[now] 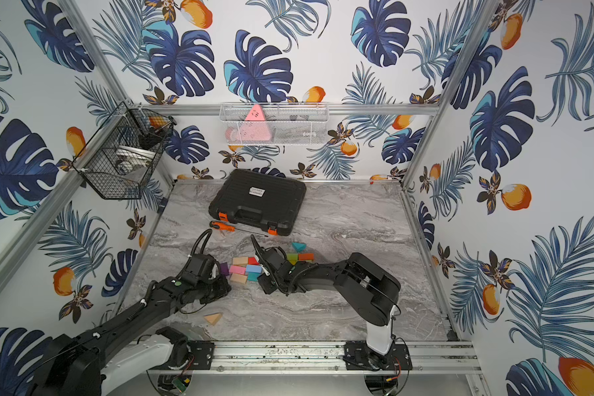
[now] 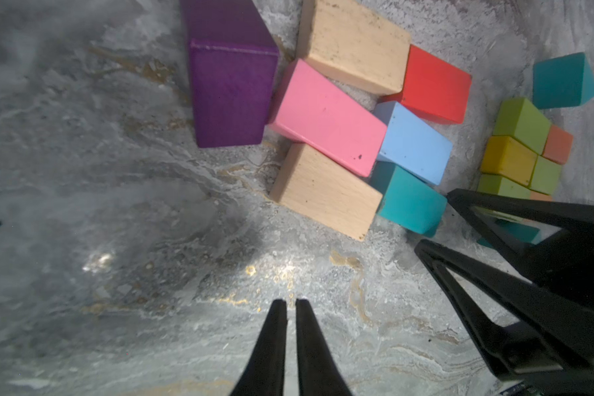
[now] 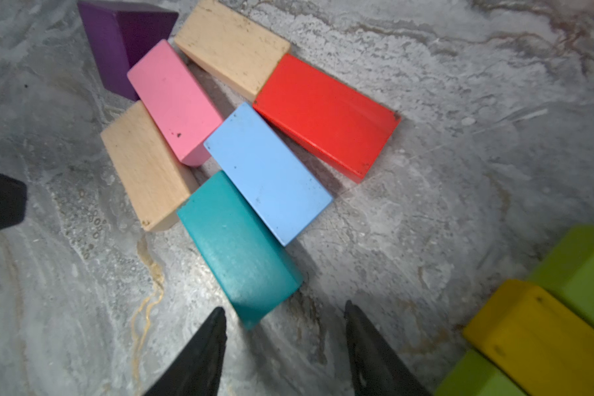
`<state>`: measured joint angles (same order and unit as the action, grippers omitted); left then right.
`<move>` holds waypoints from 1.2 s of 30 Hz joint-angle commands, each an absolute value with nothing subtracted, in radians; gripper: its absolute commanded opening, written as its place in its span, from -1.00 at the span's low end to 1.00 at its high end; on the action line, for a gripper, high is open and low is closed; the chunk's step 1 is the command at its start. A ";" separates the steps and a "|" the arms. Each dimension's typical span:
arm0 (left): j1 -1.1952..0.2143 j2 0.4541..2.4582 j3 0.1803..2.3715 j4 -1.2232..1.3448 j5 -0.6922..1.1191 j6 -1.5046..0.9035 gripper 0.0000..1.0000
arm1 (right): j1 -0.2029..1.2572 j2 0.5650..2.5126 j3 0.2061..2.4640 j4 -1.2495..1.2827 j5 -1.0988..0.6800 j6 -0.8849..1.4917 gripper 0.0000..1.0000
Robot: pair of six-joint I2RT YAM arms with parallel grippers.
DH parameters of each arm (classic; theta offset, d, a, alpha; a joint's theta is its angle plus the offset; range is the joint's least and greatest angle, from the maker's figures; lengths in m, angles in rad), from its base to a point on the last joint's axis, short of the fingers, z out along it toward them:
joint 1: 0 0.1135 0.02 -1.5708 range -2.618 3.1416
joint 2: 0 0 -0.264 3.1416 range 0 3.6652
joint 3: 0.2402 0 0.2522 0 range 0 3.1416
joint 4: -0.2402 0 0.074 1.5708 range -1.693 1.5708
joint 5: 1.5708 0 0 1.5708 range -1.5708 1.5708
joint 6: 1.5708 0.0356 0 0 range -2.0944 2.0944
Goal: Assemble a piece of candy with building blocks
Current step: Assemble the building block at the center of the board.
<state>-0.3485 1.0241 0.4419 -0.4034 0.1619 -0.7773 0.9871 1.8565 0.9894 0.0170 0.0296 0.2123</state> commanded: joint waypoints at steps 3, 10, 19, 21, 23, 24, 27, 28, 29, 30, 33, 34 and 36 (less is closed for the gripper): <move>-0.353 1.044 0.436 -0.378 0.186 -0.778 -0.75 | 0.983 1.876 1.001 -0.021 0.048 0.193 0.14; -0.363 1.063 0.416 -0.347 0.208 -0.784 -0.78 | 0.977 1.894 1.008 -0.017 0.040 0.187 0.11; -0.383 1.079 0.395 -0.278 0.248 -0.809 -0.79 | 0.971 1.897 1.006 -0.005 0.019 0.187 0.10; -0.389 1.095 0.389 -0.251 0.246 -0.820 -0.79 | 0.970 1.896 1.005 -0.001 0.014 0.189 0.11; -0.394 1.120 0.388 -0.232 0.241 -0.823 -0.80 | 0.969 1.898 1.005 -0.002 0.012 0.190 0.10; -0.394 1.130 0.390 -0.225 0.238 -0.825 -0.80 | 0.969 1.897 1.005 -0.003 0.011 0.190 0.10; -0.396 1.150 0.393 -0.201 0.231 -0.835 -0.82 | 0.969 1.894 1.001 -0.001 0.011 0.190 0.10; -0.396 1.154 0.393 -0.193 0.226 -0.841 -0.81 | 0.969 1.893 0.998 0.000 0.011 0.190 0.10; -0.396 1.157 0.394 -0.185 0.218 -0.847 -0.81 | 0.968 1.891 0.996 0.000 0.012 0.190 0.10; -0.396 1.162 0.393 -0.179 0.210 -0.851 -0.81 | 0.968 1.891 0.994 0.000 0.011 0.190 0.10; -0.396 1.192 0.399 -0.158 0.193 -0.862 -0.81 | 0.968 1.888 0.990 0.001 0.011 0.191 0.10; -0.395 1.203 0.400 -0.147 0.192 -0.866 -0.81 | 0.968 1.888 0.989 0.002 0.009 0.192 0.10; -0.396 1.224 0.413 -0.145 0.181 -0.867 -0.81 | 0.966 1.887 0.986 0.003 0.008 0.192 0.10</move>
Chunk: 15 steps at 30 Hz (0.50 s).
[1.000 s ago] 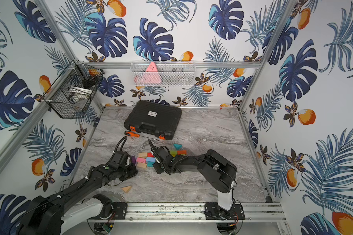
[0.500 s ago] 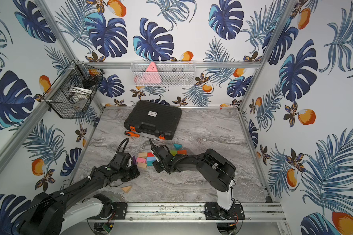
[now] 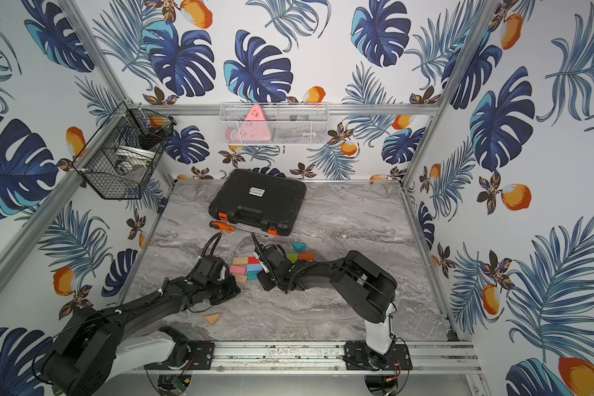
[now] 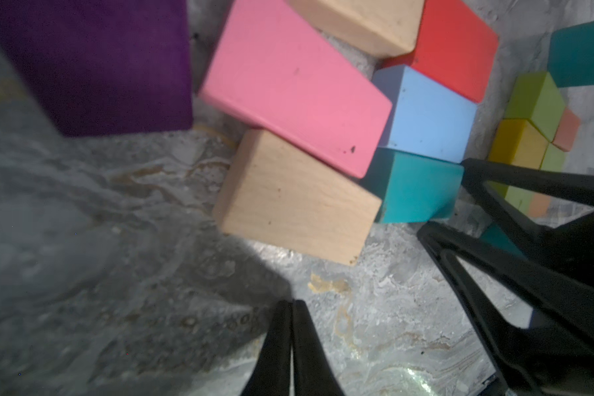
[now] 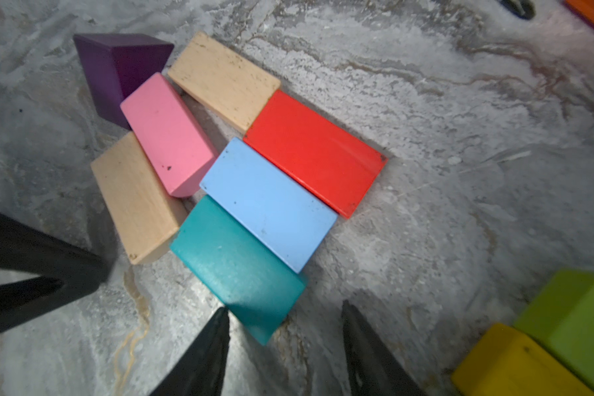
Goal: Assemble a piece of candy with building blocks
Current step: Assemble the building block at the center of the board.
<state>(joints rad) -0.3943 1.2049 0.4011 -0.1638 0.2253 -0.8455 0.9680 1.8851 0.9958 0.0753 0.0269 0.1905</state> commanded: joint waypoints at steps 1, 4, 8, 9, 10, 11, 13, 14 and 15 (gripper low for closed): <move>-0.395 1.233 0.419 -0.139 0.174 -0.870 -0.81 | 0.966 1.887 0.987 0.002 0.008 0.192 0.10; -0.396 1.259 0.424 -0.115 0.164 -0.873 -0.81 | 0.966 1.887 0.984 0.005 0.006 0.192 0.10; -0.396 1.280 0.431 -0.108 0.160 -0.875 -0.81 | 0.965 1.885 0.982 0.005 0.006 0.191 0.10; -0.396 1.280 0.430 -0.108 0.160 -0.875 -0.81 | 0.965 1.885 0.979 0.007 0.006 0.191 0.10; -0.396 1.279 0.428 -0.109 0.155 -0.876 -0.81 | 0.965 1.885 0.980 0.008 0.007 0.190 0.10; -0.396 1.278 0.428 -0.110 0.150 -0.876 -0.81 | 0.965 1.887 0.982 0.007 0.005 0.192 0.10; -0.396 1.281 0.427 -0.112 0.146 -0.873 -0.81 | 0.964 1.890 0.984 0.009 0.003 0.193 0.10; -0.396 1.285 0.426 -0.108 0.147 -0.872 -0.81 | 0.963 1.891 0.984 0.011 0.003 0.193 0.10; -0.396 1.288 0.426 -0.106 0.150 -0.872 -0.81 | 0.963 1.891 0.985 0.011 0.003 0.193 0.10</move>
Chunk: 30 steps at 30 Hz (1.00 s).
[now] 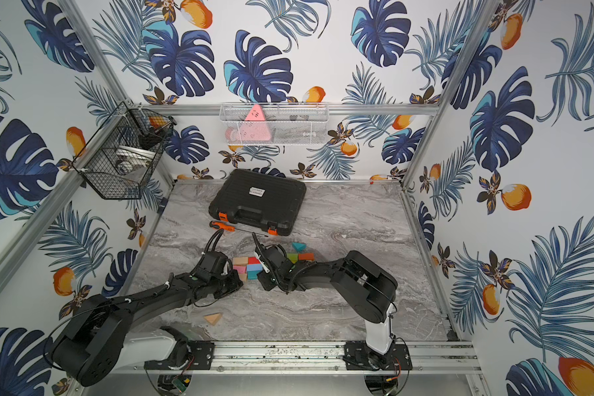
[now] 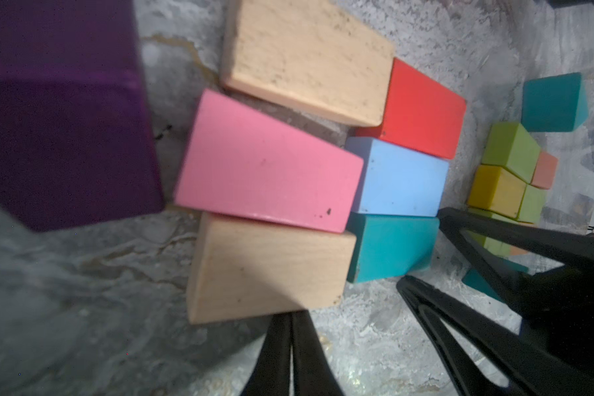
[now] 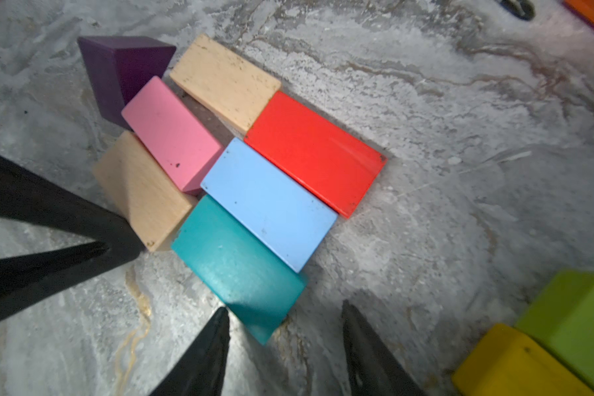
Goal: Assemble a piece of candy with building blocks
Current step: Assemble the building block at the center of the board.
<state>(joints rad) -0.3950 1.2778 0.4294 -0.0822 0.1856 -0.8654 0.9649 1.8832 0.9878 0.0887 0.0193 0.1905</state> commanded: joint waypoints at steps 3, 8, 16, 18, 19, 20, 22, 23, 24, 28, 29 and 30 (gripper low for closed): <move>-0.396 1.289 0.421 -0.102 0.153 -0.873 -0.80 | 0.963 1.891 0.986 0.013 0.003 0.193 0.10; -0.395 1.280 0.439 -0.142 0.154 -0.831 -0.78 | 0.962 1.888 0.984 0.011 0.002 0.194 0.10; -0.395 1.138 0.411 -0.248 0.148 -0.783 -0.74 | 0.963 1.859 0.974 0.025 -0.034 0.193 0.12; -0.396 1.079 0.423 -0.311 0.117 -0.769 -0.74 | 0.962 1.847 0.970 0.040 -0.053 0.199 0.12; -0.395 1.054 0.439 -0.350 0.094 -0.759 -0.74 | 0.962 1.840 0.968 0.046 -0.060 0.199 0.12; -0.394 1.038 0.452 -0.376 0.076 -0.751 -0.74 | 0.962 1.833 0.966 0.049 -0.064 0.203 0.12; -0.395 1.015 0.489 -0.432 0.030 -0.737 -0.74 | 0.961 1.817 0.966 0.051 -0.071 0.200 0.13; -0.394 1.010 0.496 -0.442 0.009 -0.738 -0.74 | 0.962 1.811 0.970 0.047 -0.071 0.195 0.12; -0.394 1.008 0.509 -0.454 -0.017 -0.742 -0.75 | 0.962 1.805 0.973 0.042 -0.067 0.192 0.12; -0.384 1.056 0.562 -0.449 -0.103 -0.745 -0.77 | 0.961 1.791 0.983 0.022 -0.046 0.183 0.12; -0.376 1.080 0.573 -0.439 -0.102 -0.742 -0.78 | 0.961 1.789 0.982 0.020 -0.042 0.180 0.12; -0.368 1.111 0.589 -0.432 -0.096 -0.738 -0.80 | 0.960 1.786 0.983 0.017 -0.042 0.178 0.12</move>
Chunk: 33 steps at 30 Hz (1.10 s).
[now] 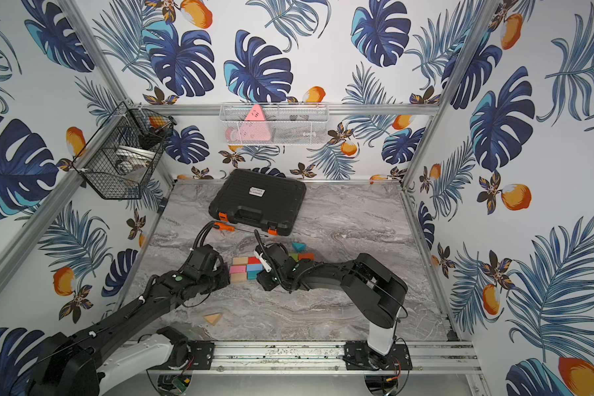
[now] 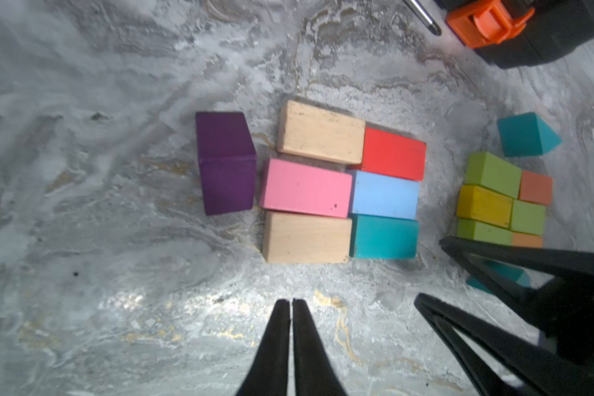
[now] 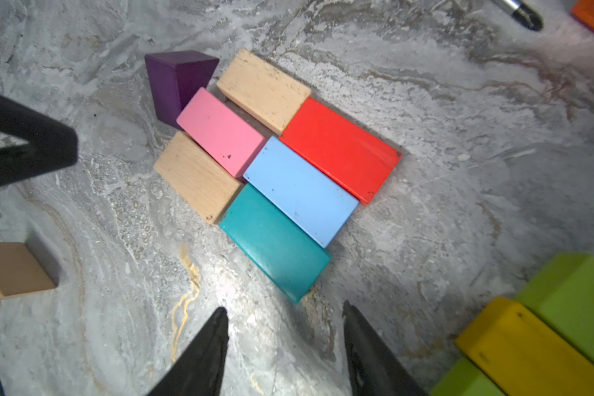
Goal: Assemble a piece of candy with building blocks
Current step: Assemble the building block at the center of the board.
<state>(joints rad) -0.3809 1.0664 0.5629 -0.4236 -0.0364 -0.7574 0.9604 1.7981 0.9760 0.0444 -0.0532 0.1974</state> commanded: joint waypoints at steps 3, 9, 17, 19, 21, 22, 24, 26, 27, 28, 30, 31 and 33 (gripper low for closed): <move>-0.356 1.176 0.607 -0.393 -0.104 -0.731 -0.82 | 0.961 1.780 0.974 0.020 -0.045 0.179 0.12; -0.319 1.260 0.614 -0.358 -0.092 -0.714 -0.84 | 0.960 1.771 0.960 0.029 -0.046 0.186 0.12; -0.303 1.341 0.599 -0.302 -0.073 -0.706 -0.84 | 0.960 1.761 0.960 0.027 -0.045 0.180 0.13; -0.298 1.350 0.601 -0.306 -0.090 -0.706 -0.85 | 0.961 1.761 0.957 0.026 -0.045 0.180 0.13; -0.294 1.356 0.606 -0.312 -0.105 -0.704 -0.85 | 0.960 1.760 0.952 0.029 -0.046 0.180 0.13; -0.293 1.358 0.608 -0.312 -0.110 -0.704 -0.85 | 0.960 1.759 0.948 0.030 -0.046 0.181 0.13; -0.291 1.366 0.609 -0.301 -0.104 -0.705 -0.85 | 0.960 1.761 0.946 0.031 -0.044 0.183 0.13; -0.291 1.382 0.613 -0.293 -0.101 -0.705 -0.84 | 0.961 1.761 0.946 0.033 -0.046 0.184 0.13; -0.290 1.392 0.618 -0.288 -0.096 -0.701 -0.83 | 0.961 1.762 0.946 0.035 -0.046 0.184 0.13; -0.289 1.404 0.621 -0.283 -0.090 -0.700 -0.82 | 0.960 1.763 0.946 0.035 -0.046 0.184 0.13; -0.290 1.424 0.623 -0.268 -0.079 -0.700 -0.82 | 0.960 1.766 0.952 0.030 -0.046 0.184 0.13; -0.290 1.431 0.621 -0.256 -0.073 -0.700 -0.82 | 0.960 1.767 0.952 0.031 -0.045 0.183 0.13; -0.290 1.448 0.616 -0.235 -0.059 -0.701 -0.82 | 0.960 1.769 0.950 0.031 -0.045 0.183 0.13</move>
<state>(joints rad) -0.2928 1.4265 0.6201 -0.2531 -0.0811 -0.7082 0.9600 1.7672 0.9470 0.0429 -0.0490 0.1913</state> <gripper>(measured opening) 0.092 0.566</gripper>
